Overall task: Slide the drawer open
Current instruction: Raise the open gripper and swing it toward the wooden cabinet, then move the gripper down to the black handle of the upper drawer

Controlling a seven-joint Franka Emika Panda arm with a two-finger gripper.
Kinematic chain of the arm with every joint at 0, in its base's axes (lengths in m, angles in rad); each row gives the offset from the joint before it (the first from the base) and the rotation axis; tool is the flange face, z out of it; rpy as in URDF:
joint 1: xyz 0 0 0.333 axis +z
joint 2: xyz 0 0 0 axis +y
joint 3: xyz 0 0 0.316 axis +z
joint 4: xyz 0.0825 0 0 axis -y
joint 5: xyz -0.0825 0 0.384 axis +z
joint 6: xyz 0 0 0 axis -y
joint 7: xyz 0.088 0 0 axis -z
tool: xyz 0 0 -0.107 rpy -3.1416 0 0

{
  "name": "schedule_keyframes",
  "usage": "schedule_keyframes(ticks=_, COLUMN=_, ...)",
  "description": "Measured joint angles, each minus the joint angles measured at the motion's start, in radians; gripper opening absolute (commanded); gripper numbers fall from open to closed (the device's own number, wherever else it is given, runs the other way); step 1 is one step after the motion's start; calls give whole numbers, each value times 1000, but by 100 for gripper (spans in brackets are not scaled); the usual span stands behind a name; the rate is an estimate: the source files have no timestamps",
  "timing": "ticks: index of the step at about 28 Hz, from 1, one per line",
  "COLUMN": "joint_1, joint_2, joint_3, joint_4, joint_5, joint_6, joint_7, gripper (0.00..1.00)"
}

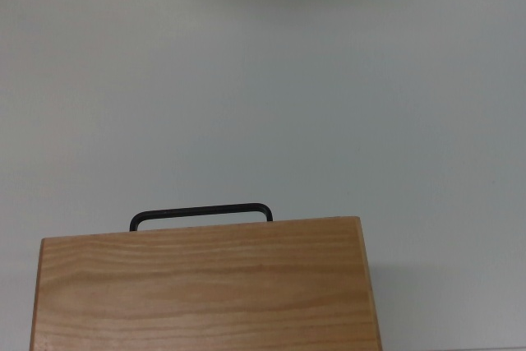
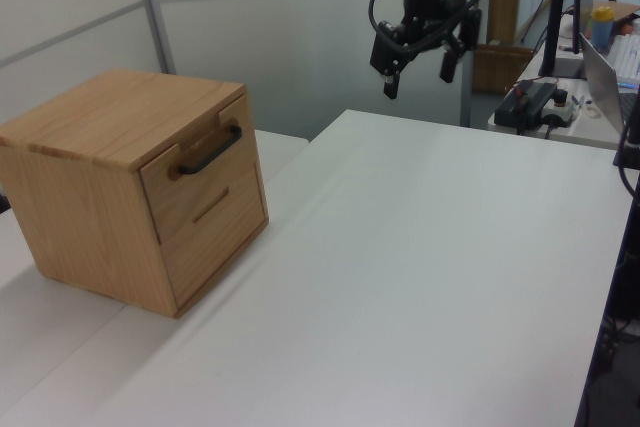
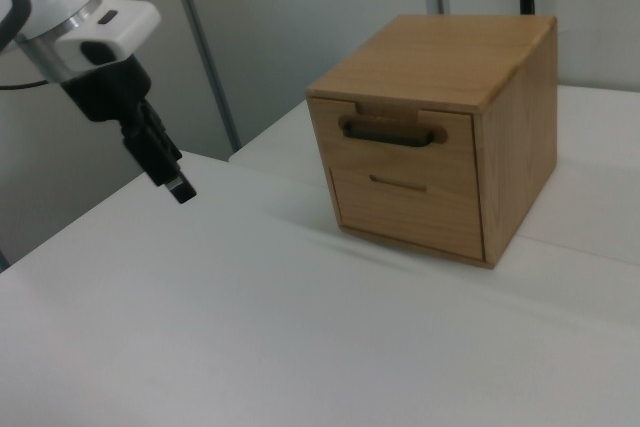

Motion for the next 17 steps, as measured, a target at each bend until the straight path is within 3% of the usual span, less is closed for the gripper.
schedule_keyframes(ticks=7, joint_1=17, joint_2=-28, joint_3=-18, joint_4=-37, joint_5=2, joint_6=22, joint_7=273, gripper=100)
schedule_keyframes(ticks=17, joint_1=50, joint_2=8, joint_3=-39, joint_4=-58, joint_5=3, joint_6=235, joint_7=721, gripper=100)
